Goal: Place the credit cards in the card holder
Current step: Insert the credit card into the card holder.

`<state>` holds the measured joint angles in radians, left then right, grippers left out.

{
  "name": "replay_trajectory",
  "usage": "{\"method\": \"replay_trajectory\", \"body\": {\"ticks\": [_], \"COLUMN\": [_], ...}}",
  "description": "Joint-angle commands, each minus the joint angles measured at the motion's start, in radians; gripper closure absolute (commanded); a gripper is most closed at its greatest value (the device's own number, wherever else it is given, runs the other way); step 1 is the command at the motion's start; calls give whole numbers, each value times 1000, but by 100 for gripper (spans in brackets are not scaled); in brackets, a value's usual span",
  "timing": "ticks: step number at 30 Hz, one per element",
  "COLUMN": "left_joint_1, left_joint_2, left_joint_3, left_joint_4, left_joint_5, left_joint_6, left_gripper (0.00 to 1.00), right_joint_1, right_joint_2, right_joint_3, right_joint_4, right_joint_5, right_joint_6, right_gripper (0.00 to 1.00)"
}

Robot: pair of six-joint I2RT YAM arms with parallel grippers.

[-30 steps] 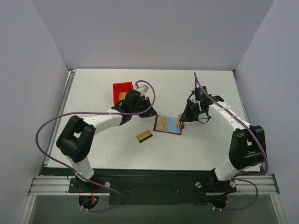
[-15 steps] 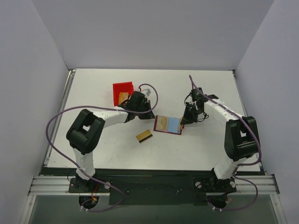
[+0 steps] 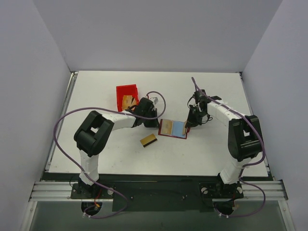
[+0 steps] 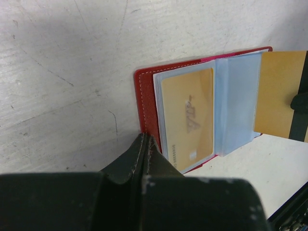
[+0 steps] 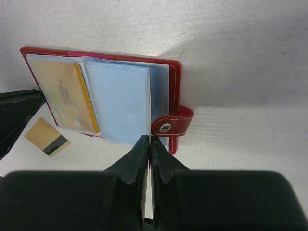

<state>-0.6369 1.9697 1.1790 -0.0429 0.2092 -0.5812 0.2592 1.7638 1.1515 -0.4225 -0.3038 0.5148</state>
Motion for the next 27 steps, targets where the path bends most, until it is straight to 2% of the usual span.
{"method": "replay_trajectory", "body": {"ticks": [1,19,27], "left_joint_1": [-10,-32,-30], "left_joint_2": [20,47,49], "left_joint_3": [42,50,57], "left_joint_4": [-12,-15,-28], "left_joint_5": [7,36,38], "left_joint_6": [18,18,23], "left_gripper": [100,100,100], "right_joint_1": [12,37,37], "right_joint_2": [23,69,33], "right_joint_3": [28,34,25], "right_joint_4": [-21,48,39], "right_joint_5": [9,-86,-47], "right_joint_6": [-9,4,10], "right_gripper": [100,100,100]}}
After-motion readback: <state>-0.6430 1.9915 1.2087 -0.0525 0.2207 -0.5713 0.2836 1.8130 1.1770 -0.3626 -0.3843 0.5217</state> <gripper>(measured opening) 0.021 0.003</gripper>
